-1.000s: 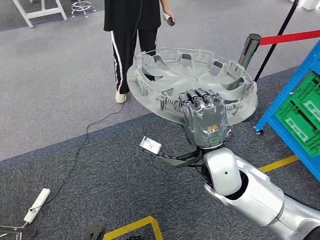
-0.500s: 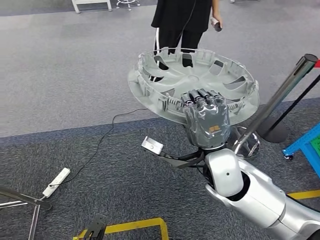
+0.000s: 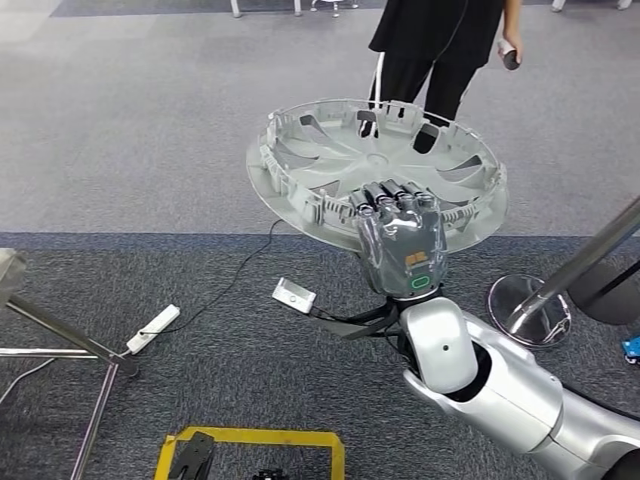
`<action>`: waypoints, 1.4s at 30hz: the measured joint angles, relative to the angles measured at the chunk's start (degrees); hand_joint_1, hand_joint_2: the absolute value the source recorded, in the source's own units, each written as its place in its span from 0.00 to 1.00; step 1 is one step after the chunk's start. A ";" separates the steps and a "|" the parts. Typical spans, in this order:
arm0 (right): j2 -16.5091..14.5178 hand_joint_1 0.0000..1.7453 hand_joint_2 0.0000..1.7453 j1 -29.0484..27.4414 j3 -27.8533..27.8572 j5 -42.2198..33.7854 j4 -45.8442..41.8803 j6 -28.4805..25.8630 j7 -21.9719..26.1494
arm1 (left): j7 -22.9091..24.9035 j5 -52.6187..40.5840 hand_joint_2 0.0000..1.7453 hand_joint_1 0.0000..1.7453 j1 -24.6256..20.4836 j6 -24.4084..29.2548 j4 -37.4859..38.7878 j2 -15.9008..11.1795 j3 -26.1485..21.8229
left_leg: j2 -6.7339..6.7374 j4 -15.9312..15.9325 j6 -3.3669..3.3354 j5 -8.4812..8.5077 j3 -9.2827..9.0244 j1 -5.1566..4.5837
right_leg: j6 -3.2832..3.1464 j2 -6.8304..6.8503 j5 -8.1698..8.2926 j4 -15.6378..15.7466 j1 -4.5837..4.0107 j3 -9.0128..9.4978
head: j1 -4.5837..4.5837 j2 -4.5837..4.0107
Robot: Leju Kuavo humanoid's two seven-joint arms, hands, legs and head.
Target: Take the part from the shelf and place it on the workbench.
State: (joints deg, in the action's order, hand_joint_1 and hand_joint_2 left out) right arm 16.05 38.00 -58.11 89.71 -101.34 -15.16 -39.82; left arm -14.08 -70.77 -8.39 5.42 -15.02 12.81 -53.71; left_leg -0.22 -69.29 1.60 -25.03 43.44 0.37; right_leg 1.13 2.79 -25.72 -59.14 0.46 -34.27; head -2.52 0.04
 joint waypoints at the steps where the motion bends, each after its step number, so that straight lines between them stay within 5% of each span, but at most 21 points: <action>1: -0.02 1.00 1.00 0.01 -0.05 -0.01 0.00 0.00 0.00 | 0.00 0.00 0.00 0.00 -0.02 0.00 0.00 -0.01 0.00 | 1.30 3.69 -0.20 1.58 -2.08 -0.17 | 0.10 0.64 -0.09 0.00 -0.09 0.08 | -0.01 0.00; 4: -0.09 1.00 1.00 0.25 -0.15 0.01 0.04 0.04 0.00 | 0.02 0.01 0.00 0.00 -0.34 -0.03 0.00 0.02 0.01 | 4.33 10.90 -1.07 3.02 -5.82 -0.98 | 0.78 2.40 -0.53 -0.16 -0.73 0.21 | 0.03 0.00; 6: -0.37 1.00 1.00 0.59 -0.40 0.01 0.21 0.09 0.01 | 0.17 0.06 0.00 0.00 -0.46 -0.17 0.00 -0.01 0.01 | 3.15 11.27 -1.74 2.91 -5.84 -1.03 | 1.30 3.53 -0.83 -0.06 -0.83 0.43 | 0.08 0.00; 9: -0.91 1.00 1.00 1.07 -0.77 -0.01 0.76 -0.24 0.39 | 0.65 0.14 0.00 0.00 -0.79 -0.42 0.00 -0.03 -0.01 | 1.02 11.56 -2.67 3.10 -6.11 -0.50 | 2.13 0.24 -3.39 -4.12 -0.39 -1.21 | 0.34 0.00; 11: -1.09 1.00 1.00 1.13 -0.72 0.01 1.44 -0.85 1.47 | 0.97 0.14 0.00 0.00 -1.28 -0.54 0.00 0.05 0.00 | -0.46 11.55 -3.02 3.15 -6.12 -0.33 | 2.35 -2.17 -6.62 -11.79 -0.27 -5.00 | 0.65 0.00; 13: -1.26 1.00 1.00 1.05 -0.51 0.01 2.20 -1.37 2.73 | 1.31 0.11 0.00 0.00 -1.52 -0.62 0.00 0.17 0.01 | -2.13 11.54 -3.10 3.16 -6.19 -0.30 | 2.46 -2.58 -7.56 -16.76 -0.27 -8.01 | 0.78 0.00; 15: -1.47 1.00 1.00 1.00 -0.13 -0.01 2.76 -1.55 3.44 | 1.57 0.08 0.00 0.00 -1.57 -0.63 0.00 0.26 0.01 | -3.84 11.50 -3.02 3.16 -6.36 -0.20 | 2.41 -2.97 -4.38 -13.22 -0.15 -6.99 | 0.79 0.00; 17: -1.69 1.00 1.00 1.03 0.28 -0.02 3.16 -1.62 3.69 | 1.67 0.07 0.00 0.00 -1.70 -0.63 0.00 0.33 0.02 | -5.50 11.31 -2.60 3.12 -6.34 -0.11 | 2.45 -5.27 -0.65 -5.12 0.36 -3.29 | 0.79 0.00; 19: -1.95 1.00 1.00 1.10 0.57 0.01 3.43 -1.80 3.83 | 1.69 0.07 0.00 0.00 -1.83 -0.63 0.00 0.35 0.03 | -6.82 11.18 -1.88 3.33 -5.90 -0.01 | 2.21 -7.15 0.38 -0.87 0.65 -1.16 | 0.78 0.00; 21: -2.20 1.00 1.00 1.16 0.75 0.02 3.67 -1.90 3.91 | 1.70 0.07 0.00 0.00 -1.64 -0.63 0.00 0.33 0.03 | -7.90 11.39 -1.12 3.72 -5.50 0.23 | 1.48 -6.58 0.33 -0.56 0.46 -0.99 | 0.78 0.00; 23: -2.45 1.00 1.00 1.16 0.83 -0.01 3.86 -1.86 3.96 | 1.70 0.07 0.00 0.00 -1.44 -0.63 0.00 0.33 0.03 | -6.20 10.50 -0.57 2.98 -4.89 0.14 | 0.62 -5.35 0.57 -0.25 0.41 -0.81 | 0.61 0.00; 26: -2.69 1.00 1.00 1.17 1.06 0.01 4.10 -1.82 4.20 | 1.70 0.31 0.00 0.00 -1.81 -0.66 0.00 0.37 0.03 | -1.29 1.83 -0.05 -1.82 -0.82 -0.12 | -0.17 -3.28 0.66 0.05 0.23 -0.64 | 0.22 0.00; 28: -2.77 1.00 1.00 1.16 1.20 0.02 4.32 -1.82 4.50 | 1.78 0.63 0.00 0.00 -1.89 -0.72 0.00 0.36 0.03 | -0.57 -3.87 0.12 -3.68 1.82 -0.06 | -0.29 -1.79 0.56 0.04 0.12 -0.62 | 0.22 0.00; 29: -2.86 1.00 1.00 1.16 1.21 0.01 4.40 -1.81 4.64 | 1.87 0.82 0.00 0.00 -1.88 -0.73 0.00 0.34 0.02 | -0.46 -4.23 0.13 -3.22 1.91 -0.06 | -0.30 -1.03 0.50 0.04 0.09 -0.59 | 0.22 0.00; 32: -3.27 1.00 1.00 1.18 1.27 0.00 4.47 -1.68 4.96 | 2.07 1.18 0.00 0.00 -1.92 -0.50 0.00 0.23 0.01 | 1.96 5.27 -0.17 1.59 -3.28 -0.40 | 0.05 0.95 0.18 -0.02 -0.10 -0.33 | 0.21 0.00; 34: -3.45 1.00 1.00 1.30 1.38 0.01 4.47 -1.60 5.07 | 2.11 1.22 0.00 0.00 -2.04 -0.37 0.00 0.18 0.02 | 4.05 10.30 -0.81 2.78 -5.81 -0.83 | 0.52 2.07 -0.13 -0.11 -0.55 -0.21 | 0.23 0.00; 37: -3.62 1.00 1.00 1.51 1.45 0.01 4.49 -1.52 5.07 | 2.32 1.44 0.00 0.00 -1.84 -0.31 0.00 0.04 0.01 | 2.73 11.25 -1.88 2.64 -5.92 -0.89 | 1.27 3.67 -0.67 -0.08 -0.78 0.06 | 0.34 0.00; 39: -3.78 1.00 1.00 1.54 1.45 0.00 4.50 -1.51 5.07 | 2.52 1.68 0.00 0.00 -1.69 -0.29 0.00 -0.08 -0.02 | 1.28 11.36 -2.53 2.73 -6.07 -0.54 | 1.85 1.88 -2.27 -2.41 -0.53 -0.82 | 0.52 0.00; 42: -3.83 1.00 1.00 1.51 1.44 0.01 4.57 -1.52 5.04 | 2.62 2.02 0.00 0.00 -1.78 -0.28 0.00 -0.13 -0.03 | -0.94 11.38 -3.10 2.75 -6.16 -0.30 | 2.24 -2.05 -6.83 -13.21 -0.33 -6.21 | 0.96 0.00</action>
State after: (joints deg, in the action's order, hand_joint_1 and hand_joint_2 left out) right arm 12.22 39.51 -56.66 89.71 -96.77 -16.68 -34.78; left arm -11.46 -68.76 -10.17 5.14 -15.02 12.68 -53.75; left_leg -1.15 -57.92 -1.50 -22.28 37.28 0.07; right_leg 3.37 0.74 -32.55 -72.35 0.13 -40.48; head -1.56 0.04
